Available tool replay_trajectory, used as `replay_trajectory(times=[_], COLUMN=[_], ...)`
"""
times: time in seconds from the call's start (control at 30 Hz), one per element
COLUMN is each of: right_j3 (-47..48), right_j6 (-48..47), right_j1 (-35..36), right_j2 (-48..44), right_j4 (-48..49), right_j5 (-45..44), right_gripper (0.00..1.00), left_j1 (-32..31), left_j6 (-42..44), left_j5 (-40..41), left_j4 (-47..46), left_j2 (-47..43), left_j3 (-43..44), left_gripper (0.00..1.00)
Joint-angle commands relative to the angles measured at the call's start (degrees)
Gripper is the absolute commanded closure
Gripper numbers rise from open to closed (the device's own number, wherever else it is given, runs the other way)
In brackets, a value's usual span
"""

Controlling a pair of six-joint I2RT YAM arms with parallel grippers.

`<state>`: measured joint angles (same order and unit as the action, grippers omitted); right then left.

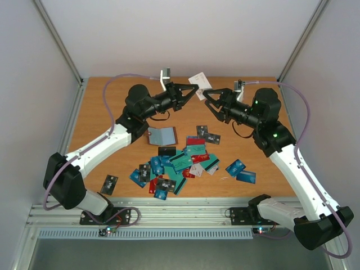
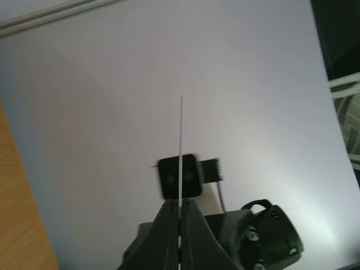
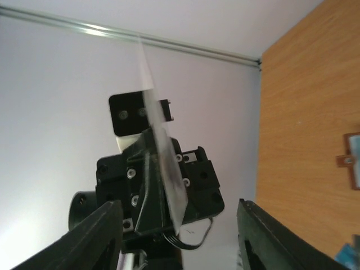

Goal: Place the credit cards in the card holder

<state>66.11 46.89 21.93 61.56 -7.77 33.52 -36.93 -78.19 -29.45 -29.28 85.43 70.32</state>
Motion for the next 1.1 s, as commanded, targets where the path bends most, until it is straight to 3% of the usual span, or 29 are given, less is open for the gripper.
replay_trajectory(times=[0.0,0.17,0.3,0.5,0.7,1.07], right_j3=[6.0,9.3,9.1,5.5,5.6,15.4], right_j6=[-10.4,-19.8,-23.4,-25.9,-28.1,-31.9], right_j1=[-0.1,-0.5,-0.5,-0.5,0.7,4.8], right_j2=[-0.3,0.8,4.1,10.9,21.1,41.2], right_j4=[-16.3,-30.0,-33.7,-27.3,-23.4,-21.1], right_j5=[-1.3,-4.8,-3.6,0.9,5.1,7.4], right_gripper=[0.40,0.38,0.39,0.40,0.43,0.47], left_j1=[3.9,7.7,11.9,18.8,22.7,26.9], left_j6=[4.1,25.7,37.8,43.4,46.2,51.3], left_j5=[-5.5,-10.4,-6.2,-9.0,-10.2,-11.8], left_j4=[8.8,41.2,54.7,48.1,45.7,45.3], left_j2=[-4.3,-5.7,-4.8,-1.1,4.7,9.9], left_j3=[-2.8,-0.3,-1.0,-8.2,-9.5,-11.6], left_gripper=[1.00,1.00,1.00,1.00,1.00,1.00])
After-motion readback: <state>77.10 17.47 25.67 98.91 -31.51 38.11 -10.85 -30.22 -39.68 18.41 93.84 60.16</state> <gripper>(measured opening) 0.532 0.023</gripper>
